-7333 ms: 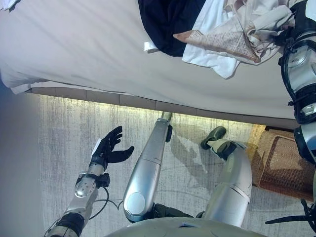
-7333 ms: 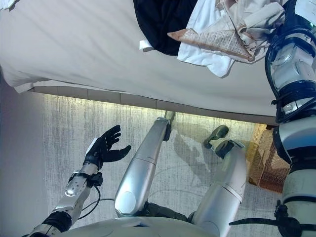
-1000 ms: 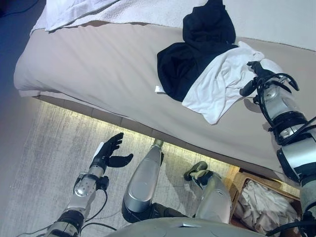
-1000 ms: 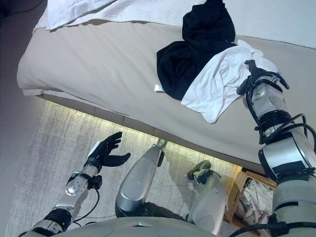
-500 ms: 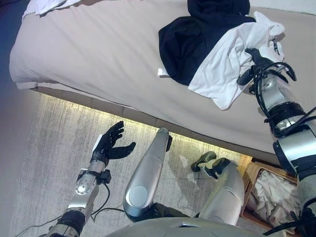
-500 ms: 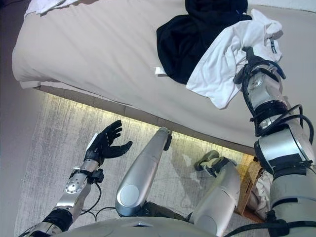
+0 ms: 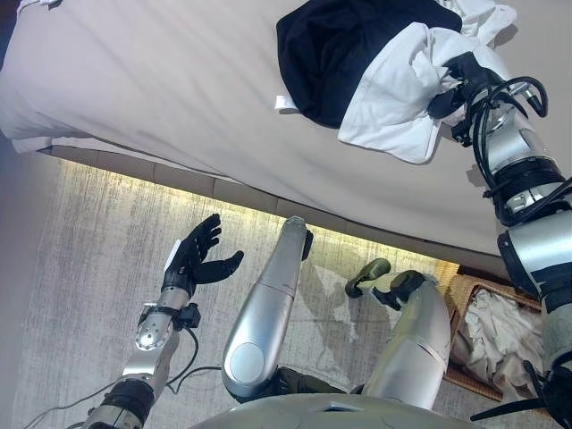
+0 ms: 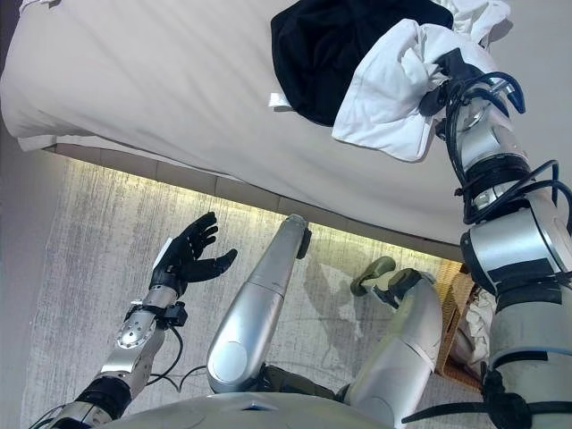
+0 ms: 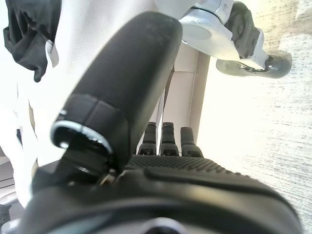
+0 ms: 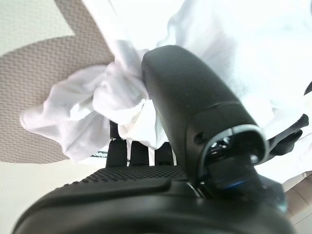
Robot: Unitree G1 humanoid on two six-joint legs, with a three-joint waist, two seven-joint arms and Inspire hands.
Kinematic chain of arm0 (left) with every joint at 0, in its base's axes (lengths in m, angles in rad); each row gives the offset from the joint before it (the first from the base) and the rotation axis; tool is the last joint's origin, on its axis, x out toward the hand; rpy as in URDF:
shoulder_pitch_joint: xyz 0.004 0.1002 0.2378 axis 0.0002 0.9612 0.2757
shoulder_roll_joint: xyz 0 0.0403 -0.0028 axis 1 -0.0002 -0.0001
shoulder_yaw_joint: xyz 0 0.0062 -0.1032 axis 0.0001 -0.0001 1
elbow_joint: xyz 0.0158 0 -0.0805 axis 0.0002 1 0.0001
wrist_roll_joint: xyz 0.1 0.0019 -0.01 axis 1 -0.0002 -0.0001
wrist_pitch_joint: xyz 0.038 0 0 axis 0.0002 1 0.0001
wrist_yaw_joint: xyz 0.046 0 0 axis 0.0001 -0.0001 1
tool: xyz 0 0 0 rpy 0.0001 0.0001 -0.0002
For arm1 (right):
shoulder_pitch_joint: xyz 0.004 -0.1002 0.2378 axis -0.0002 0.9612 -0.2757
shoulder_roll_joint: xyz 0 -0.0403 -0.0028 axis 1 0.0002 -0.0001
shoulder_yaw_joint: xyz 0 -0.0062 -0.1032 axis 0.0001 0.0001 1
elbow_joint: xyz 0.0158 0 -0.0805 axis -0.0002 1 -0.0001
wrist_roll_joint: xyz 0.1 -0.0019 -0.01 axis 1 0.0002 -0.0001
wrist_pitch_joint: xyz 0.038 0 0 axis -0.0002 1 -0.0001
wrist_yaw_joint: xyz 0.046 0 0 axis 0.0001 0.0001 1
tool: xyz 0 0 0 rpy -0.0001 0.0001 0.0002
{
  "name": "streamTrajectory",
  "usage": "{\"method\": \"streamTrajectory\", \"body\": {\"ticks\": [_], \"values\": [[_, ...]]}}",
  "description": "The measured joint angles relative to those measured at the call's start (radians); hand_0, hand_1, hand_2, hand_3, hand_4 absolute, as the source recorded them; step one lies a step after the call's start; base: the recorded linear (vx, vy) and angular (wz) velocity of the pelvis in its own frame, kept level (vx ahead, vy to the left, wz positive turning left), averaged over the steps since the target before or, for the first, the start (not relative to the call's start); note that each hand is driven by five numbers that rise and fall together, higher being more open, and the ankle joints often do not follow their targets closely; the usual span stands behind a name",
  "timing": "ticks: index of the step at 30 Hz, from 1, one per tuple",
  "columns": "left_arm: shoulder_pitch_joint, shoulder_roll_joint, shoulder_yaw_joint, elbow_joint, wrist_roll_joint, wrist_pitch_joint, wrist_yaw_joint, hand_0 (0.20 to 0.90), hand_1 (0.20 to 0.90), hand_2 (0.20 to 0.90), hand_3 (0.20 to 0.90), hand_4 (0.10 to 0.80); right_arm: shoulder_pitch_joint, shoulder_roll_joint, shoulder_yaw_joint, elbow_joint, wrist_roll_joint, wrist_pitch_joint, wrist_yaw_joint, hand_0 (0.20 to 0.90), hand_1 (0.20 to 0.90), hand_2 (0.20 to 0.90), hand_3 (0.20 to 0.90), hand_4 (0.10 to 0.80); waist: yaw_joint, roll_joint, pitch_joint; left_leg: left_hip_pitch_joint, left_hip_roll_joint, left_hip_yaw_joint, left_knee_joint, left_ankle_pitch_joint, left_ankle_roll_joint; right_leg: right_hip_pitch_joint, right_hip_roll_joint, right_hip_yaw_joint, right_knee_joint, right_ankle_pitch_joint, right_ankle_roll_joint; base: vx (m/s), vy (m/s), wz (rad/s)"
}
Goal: Pick up the clothes from the bed and place them into the basket
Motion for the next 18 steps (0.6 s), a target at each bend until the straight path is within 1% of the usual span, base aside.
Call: {"method": "streamTrajectory", "body": {"ticks": [3, 4, 6, 8, 10, 12, 13, 15, 16, 17, 18], "values": [[-0.001, 0.001, 0.004, 0.001, 0.000, 0.000, 0.010, 0.900, 0.900, 0.900, 0.900, 0.800, 0.008, 0.001, 0.000, 0.004, 0.000, -0.001, 0.004, 0.300, 0.300, 0.300, 0.200, 0.100, -0.003, -0.001, 0.001, 0.040, 0.001, 0.000, -0.017, 0.001, 0.001, 0.040, 0.002, -0.005, -0.018, 0.000, 0.000, -0.004, -0.010, 0.00], [-0.004, 0.001, 0.004, 0.001, 0.001, 0.000, 0.012, 0.900, 0.900, 0.900, 0.900, 0.800, 0.013, 0.001, 0.001, 0.016, 0.000, -0.001, 0.005, 0.300, 0.300, 0.300, 0.200, 0.100, -0.005, -0.002, 0.001, 0.068, 0.001, 0.001, -0.029, 0.005, 0.007, 0.070, 0.003, -0.009, -0.033, 0.000, 0.000, 0.000, 0.000, 0.00], [-0.005, 0.005, 0.005, 0.001, 0.001, 0.000, 0.017, 0.900, 0.900, 0.900, 0.900, 0.800, 0.022, 0.001, 0.000, 0.025, 0.000, 0.000, 0.005, 0.300, 0.300, 0.300, 0.200, 0.100, -0.008, -0.003, 0.002, 0.132, 0.002, 0.004, -0.061, 0.006, 0.008, 0.136, 0.007, -0.016, -0.069, 0.001, 0.000, 0.000, 0.000, 0.00], [-0.006, 0.008, 0.006, 0.001, 0.002, 0.001, 0.021, 0.900, 0.900, 0.900, 0.900, 0.800, 0.024, 0.000, -0.001, 0.024, 0.000, -0.001, 0.004, 0.300, 0.300, 0.300, 0.200, 0.100, -0.014, -0.005, 0.003, 0.196, 0.007, 0.011, -0.095, 0.008, 0.009, 0.199, 0.020, -0.021, -0.111, 0.002, -0.001, 0.022, -0.019, -0.08], [-0.008, 0.009, 0.007, 0.002, 0.002, 0.001, 0.024, 0.900, 0.900, 0.900, 0.900, 0.800, 0.032, 0.000, -0.001, 0.020, 0.000, -0.001, 0.004, 0.300, 0.300, 0.300, 0.200, 0.100, -0.009, -0.007, 0.003, 0.257, 0.020, 0.026, -0.134, 0.010, 0.007, 0.255, 0.036, -0.022, -0.157, 0.003, 0.000, 0.081, -0.019, -0.16], [-0.015, 0.010, 0.008, 0.008, 0.010, 0.004, 0.024, 0.900, 0.900, 0.900, 0.900, 0.800, 0.038, -0.003, -0.001, 0.020, 0.001, -0.001, 0.008, 0.300, 0.300, 0.300, 0.200, 0.100, -0.016, -0.010, 0.004, 0.324, 0.024, 0.038, -0.180, 0.011, 0.006, 0.321, 0.038, -0.025, -0.205, 0.011, 0.006, 0.140, 0.007, -0.11], [-0.020, 0.012, 0.010, 0.010, 0.015, 0.005, 0.024, 0.900, 0.900, 0.900, 0.900, 0.800, 0.055, -0.004, -0.002, 0.014, 0.002, -0.002, 0.009, 0.300, 0.300, 0.300, 0.200, 0.100, -0.012, -0.015, 0.002, 0.379, 0.033, 0.048, -0.219, 0.019, -0.002, 0.371, 0.050, -0.026, -0.250, 0.036, 0.010, 0.125, 0.013, -0.17], [-0.012, 0.015, 0.016, 0.010, 0.030, 0.009, 0.025, 0.900, 0.900, 0.900, 0.900, 0.800, 0.068, -0.008, -0.003, 0.009, 0.001, -0.001, 0.016, 0.300, 0.300, 0.300, 0.200, 0.100, -0.014, -0.025, -0.002, 0.467, 0.038, 0.060, -0.285, 0.025, -0.008, 0.450, 0.068, -0.027, -0.320, 0.056, 0.030, 0.109, 0.007, -0.20], [-0.022, 0.016, 0.017, 0.010, 0.032, 0.014, 0.025, 0.900, 0.900, 0.900, 0.900, 0.800, 0.068, -0.018, -0.006, 0.004, 0.003, -0.001, 0.024, 0.300, 0.300, 0.300, 0.200, 0.100, -0.017, -0.028, -0.003, 0.506, 0.041, 0.068, -0.319, 0.029, -0.012, 0.486, 0.071, -0.032, -0.355, 0.067, 0.031, 0.133, 0.017, -0.15], [-0.019, 0.016, 0.017, 0.009, 0.032, 0.023, 0.025, 0.900, 0.900, 0.900, 0.900, 0.800, 0.070, -0.026, -0.009, -0.003, 0.003, 0.000, 0.027, 0.300, 0.300, 0.300, 0.200, 0.100, -0.016, -0.033, -0.005, 0.533, 0.042, 0.074, -0.351, 0.039, -0.011, 0.510, 0.078, -0.036, -0.387, 0.079, 0.041, 0.135, 0.018, -0.17], [-0.024, 0.019, 0.019, 0.009, 0.033, 0.027, 0.026, 0.900, 0.900, 0.900, 0.900, 0.800, 0.070, -0.039, -0.011, -0.018, 0.004, 0.000, 0.031, 0.300, 0.300, 0.300, 0.200, 0.100, -0.019, -0.040, -0.009, 0.560, 0.049, 0.086, -0.383, 0.042, -0.012, 0.531, 0.085, -0.036, -0.418, 0.085, 0.039, 0.151, 0.014, -0.20]]}}
